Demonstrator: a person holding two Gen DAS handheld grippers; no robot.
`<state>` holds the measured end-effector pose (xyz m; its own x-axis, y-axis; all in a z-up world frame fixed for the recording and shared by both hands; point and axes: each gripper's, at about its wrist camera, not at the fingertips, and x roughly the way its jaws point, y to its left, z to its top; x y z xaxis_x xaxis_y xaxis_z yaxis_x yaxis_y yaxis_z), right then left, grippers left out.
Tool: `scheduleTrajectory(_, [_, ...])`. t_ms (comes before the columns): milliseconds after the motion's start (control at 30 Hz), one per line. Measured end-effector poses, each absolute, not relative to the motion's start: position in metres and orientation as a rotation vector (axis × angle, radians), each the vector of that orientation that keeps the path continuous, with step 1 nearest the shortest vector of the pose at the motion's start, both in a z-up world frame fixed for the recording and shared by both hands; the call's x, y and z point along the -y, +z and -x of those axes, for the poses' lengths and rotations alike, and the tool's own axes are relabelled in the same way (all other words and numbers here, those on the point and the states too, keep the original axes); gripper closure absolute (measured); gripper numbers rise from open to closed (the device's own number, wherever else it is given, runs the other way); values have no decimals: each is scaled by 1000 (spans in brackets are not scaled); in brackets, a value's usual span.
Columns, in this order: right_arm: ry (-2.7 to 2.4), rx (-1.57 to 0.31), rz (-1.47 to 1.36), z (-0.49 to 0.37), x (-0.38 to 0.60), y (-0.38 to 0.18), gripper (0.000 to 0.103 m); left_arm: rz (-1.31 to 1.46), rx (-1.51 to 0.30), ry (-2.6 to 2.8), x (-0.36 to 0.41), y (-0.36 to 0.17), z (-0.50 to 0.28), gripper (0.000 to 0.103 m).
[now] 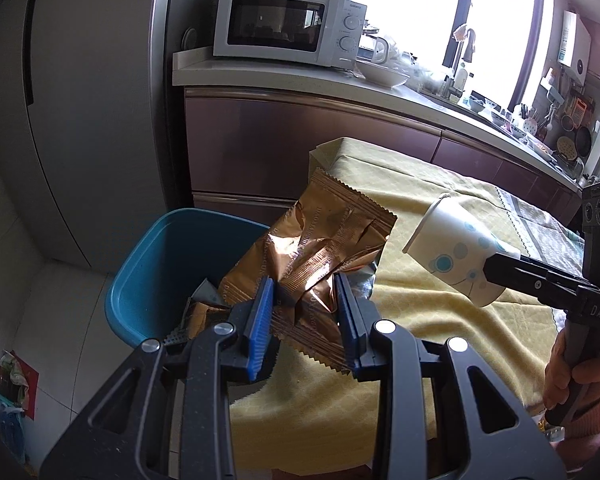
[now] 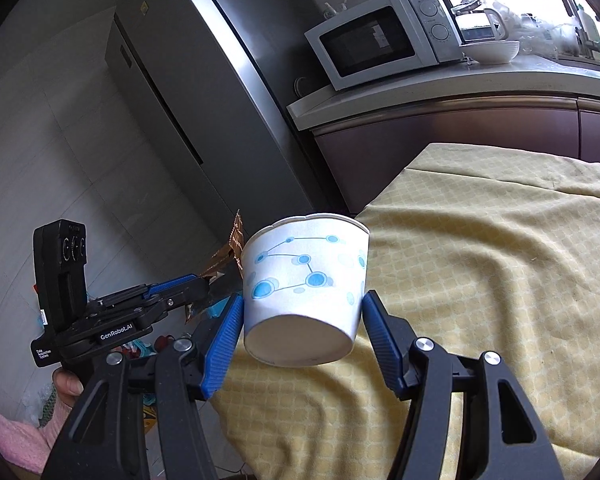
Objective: Collect trash
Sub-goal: 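Carry the copper wrapper and paper cup to the teal bin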
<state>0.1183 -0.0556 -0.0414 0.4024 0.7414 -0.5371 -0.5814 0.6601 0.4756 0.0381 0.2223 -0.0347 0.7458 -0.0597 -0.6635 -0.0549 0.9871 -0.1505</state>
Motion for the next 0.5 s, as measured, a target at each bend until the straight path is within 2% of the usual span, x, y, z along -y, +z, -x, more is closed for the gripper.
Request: scheduleTrajectory(500, [899,-807,-173,-125,29,-41,44,181,-728,45,-240,-36,-32,72])
